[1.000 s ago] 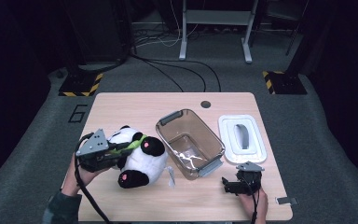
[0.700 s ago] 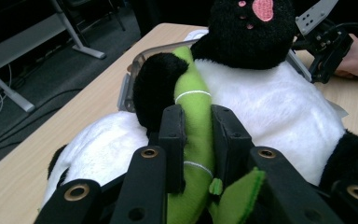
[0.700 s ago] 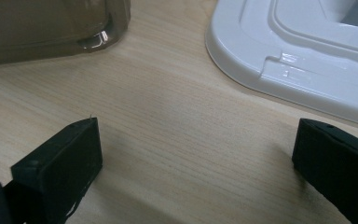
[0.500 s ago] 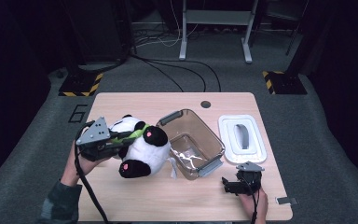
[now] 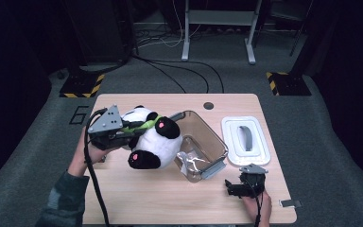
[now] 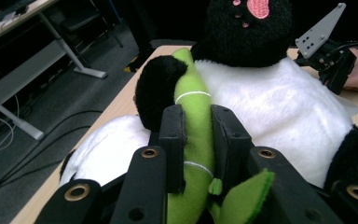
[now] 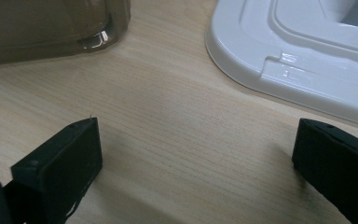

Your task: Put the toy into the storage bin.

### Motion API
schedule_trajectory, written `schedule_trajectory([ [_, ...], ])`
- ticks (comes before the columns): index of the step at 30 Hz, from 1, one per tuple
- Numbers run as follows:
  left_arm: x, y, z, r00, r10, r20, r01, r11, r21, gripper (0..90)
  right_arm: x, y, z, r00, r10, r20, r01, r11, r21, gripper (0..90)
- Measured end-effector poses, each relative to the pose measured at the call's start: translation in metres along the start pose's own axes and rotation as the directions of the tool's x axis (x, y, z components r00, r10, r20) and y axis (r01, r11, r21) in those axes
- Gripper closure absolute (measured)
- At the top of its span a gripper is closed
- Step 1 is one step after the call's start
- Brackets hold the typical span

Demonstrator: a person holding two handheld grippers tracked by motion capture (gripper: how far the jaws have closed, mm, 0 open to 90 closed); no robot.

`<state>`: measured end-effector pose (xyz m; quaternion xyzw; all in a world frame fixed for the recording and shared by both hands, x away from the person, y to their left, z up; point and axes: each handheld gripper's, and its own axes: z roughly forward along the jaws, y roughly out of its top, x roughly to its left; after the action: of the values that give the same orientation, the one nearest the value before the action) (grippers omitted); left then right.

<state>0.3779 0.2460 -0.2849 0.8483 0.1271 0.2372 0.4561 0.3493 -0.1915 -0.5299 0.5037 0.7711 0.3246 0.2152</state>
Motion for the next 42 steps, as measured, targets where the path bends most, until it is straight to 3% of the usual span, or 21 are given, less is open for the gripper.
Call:
schedule_trajectory([
  [12,0.01,0.025,0.025,0.9974,0.058,0.043,-0.058,0.9983,-0.001,75.8,0.0,0.0,0.0,1.0,-0.003,0.0,0.003,1.0,-0.001,0.9],
  [14,0.014,0.031,0.033,0.995,0.084,0.054,-0.084,0.9965,-0.002,75.8,0.0,0.0,0.0,1.0,-0.002,0.0,0.002,1.0,-0.001,0.8],
  [20,0.017,0.038,0.047,0.9921,0.106,0.067,-0.106,0.9944,-0.005,75.8,0.0,0.0,0.0,1.0,-0.003,0.0,0.003,1.0,-0.001,0.8],
  [31,0.013,0.055,0.078,0.9756,0.187,0.116,-0.187,0.9824,-0.011,75.7,0.0,0.0,0.0,1.0,0.003,0.0,-0.003,1.0,-0.002,0.9],
  [42,0.007,0.059,0.105,0.9673,0.21,0.142,-0.214,0.9767,0.013,75.8,0.0,0.0,0.0,1.0,-0.001,-0.002,0.001,1.0,-0.002,0.9],
])
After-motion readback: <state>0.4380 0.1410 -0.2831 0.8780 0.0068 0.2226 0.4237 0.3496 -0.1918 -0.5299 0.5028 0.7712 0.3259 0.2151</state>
